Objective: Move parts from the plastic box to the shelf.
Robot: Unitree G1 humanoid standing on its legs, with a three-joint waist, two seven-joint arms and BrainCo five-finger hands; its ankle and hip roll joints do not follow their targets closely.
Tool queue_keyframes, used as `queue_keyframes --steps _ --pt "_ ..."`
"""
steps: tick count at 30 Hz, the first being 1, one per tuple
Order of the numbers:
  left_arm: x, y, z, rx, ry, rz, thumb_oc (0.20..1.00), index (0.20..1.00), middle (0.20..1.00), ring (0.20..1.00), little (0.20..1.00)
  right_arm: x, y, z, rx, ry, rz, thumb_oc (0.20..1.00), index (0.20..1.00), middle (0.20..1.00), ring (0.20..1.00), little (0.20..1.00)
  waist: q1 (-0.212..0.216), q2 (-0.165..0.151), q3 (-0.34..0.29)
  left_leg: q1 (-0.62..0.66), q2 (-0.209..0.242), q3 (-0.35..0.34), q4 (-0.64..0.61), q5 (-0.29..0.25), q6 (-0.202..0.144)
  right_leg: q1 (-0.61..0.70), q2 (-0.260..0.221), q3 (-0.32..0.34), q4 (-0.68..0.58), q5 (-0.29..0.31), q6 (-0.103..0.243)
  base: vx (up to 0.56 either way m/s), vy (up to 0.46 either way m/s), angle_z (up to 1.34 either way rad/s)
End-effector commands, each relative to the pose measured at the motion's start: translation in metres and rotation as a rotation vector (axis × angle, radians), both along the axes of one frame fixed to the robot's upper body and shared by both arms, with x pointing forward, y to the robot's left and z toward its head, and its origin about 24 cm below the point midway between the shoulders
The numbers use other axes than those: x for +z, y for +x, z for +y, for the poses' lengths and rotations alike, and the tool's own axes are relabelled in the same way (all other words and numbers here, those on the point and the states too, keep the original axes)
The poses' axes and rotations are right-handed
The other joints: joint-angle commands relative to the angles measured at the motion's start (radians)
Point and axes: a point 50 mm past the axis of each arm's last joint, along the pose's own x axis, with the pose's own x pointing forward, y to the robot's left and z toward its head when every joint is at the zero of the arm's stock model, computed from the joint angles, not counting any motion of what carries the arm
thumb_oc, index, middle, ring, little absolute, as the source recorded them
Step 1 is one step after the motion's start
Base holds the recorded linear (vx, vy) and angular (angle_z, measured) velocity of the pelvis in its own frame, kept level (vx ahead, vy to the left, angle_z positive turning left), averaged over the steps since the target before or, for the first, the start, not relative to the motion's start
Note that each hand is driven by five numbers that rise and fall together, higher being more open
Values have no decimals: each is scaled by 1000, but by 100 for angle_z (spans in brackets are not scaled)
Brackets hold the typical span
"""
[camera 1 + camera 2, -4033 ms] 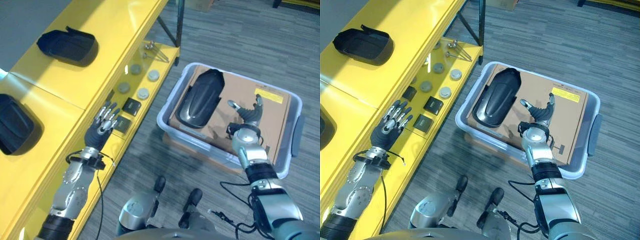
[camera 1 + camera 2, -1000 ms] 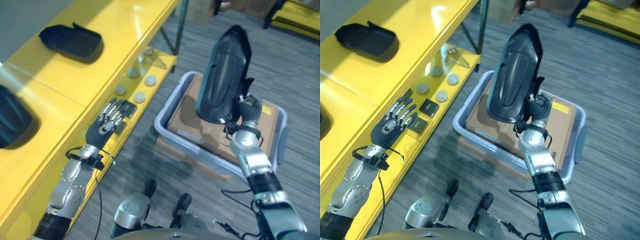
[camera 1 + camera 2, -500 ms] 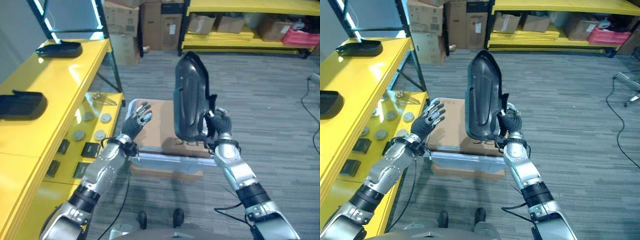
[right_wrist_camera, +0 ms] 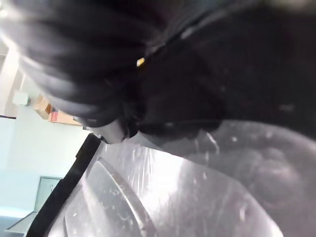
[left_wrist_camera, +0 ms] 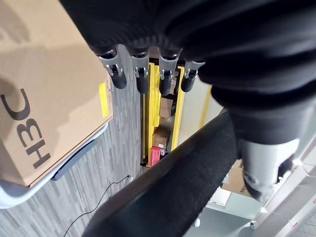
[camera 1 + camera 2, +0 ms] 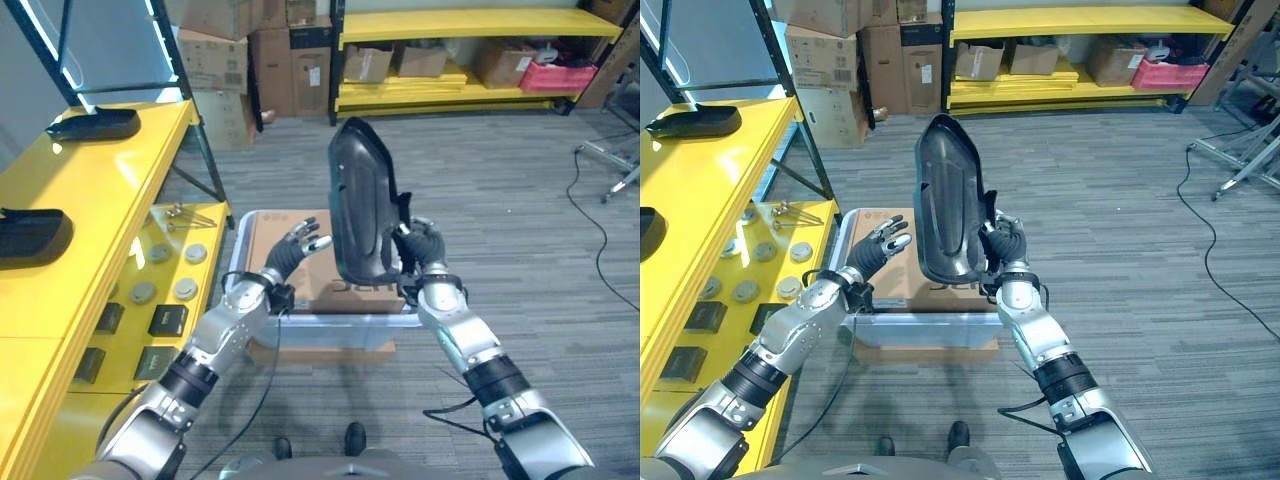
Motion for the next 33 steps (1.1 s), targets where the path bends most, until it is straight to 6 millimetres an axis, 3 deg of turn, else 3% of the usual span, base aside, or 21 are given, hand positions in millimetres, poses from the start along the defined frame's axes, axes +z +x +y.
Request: queue_keyframes --steps 1,14,25,27,28,29,30,33 --pt "24 3 -33 -123 -75 -51 1000 1000 1000 1000 1000 31 18 19 72 -36 -131 200 200 200 200 200 20 -4 -63 -31 54 14 16 -48 -29 34 -74 -14 -5 -85 102 13 2 -3" --pt "10 -13 -61 -271 -37 25 1000 1000 1000 1000 1000 23 18 58 222 -75 -97 200 200 200 200 200 28 -2 -73 -26 45 5 6 -49 -24 34 -75 -21 -5 -84 102 0 0 0" --pt "-6 -16 -68 -320 195 -26 1000 1000 1000 1000 1000 19 17 78 289 -84 -82 200 200 200 200 200 28 -2 -79 -17 43 2 7 -55 -21 44 -72 -25 -5 -91 102 3 0 0" --pt "-6 -16 -68 -328 203 -43 576 576 576 576 576 19 17 79 292 -82 -75 200 200 200 200 200 29 -3 -80 -17 43 2 8 -56 -21 46 -73 -26 -5 -92 102 0 0 0" --pt "-6 -15 -67 -329 208 -49 529 529 529 529 529 19 17 80 292 -83 -72 200 200 200 200 200 29 -3 -80 -16 43 1 7 -56 -21 46 -73 -26 -5 -92 102 0 0 0" --pt "-5 -15 -68 -330 216 -60 291 291 291 291 291 17 17 81 293 -85 -66 200 200 200 200 200 29 -3 -81 -16 43 0 8 -57 -21 47 -73 -25 -5 -92 102 0 0 0" --pt "-5 -15 -68 -333 217 -66 200 200 200 200 200 17 17 81 295 -85 -64 200 200 200 200 200 29 -2 -80 -15 43 -1 9 -58 -20 49 -72 -25 -5 -92 102 0 0 0" --pt "-2 -16 -68 -338 217 -93 200 200 200 200 200 15 16 82 297 -86 -63 200 200 200 200 200 29 0 -78 -13 42 -3 11 -60 -19 52 -73 -26 -1 -94 102 0 0 0"
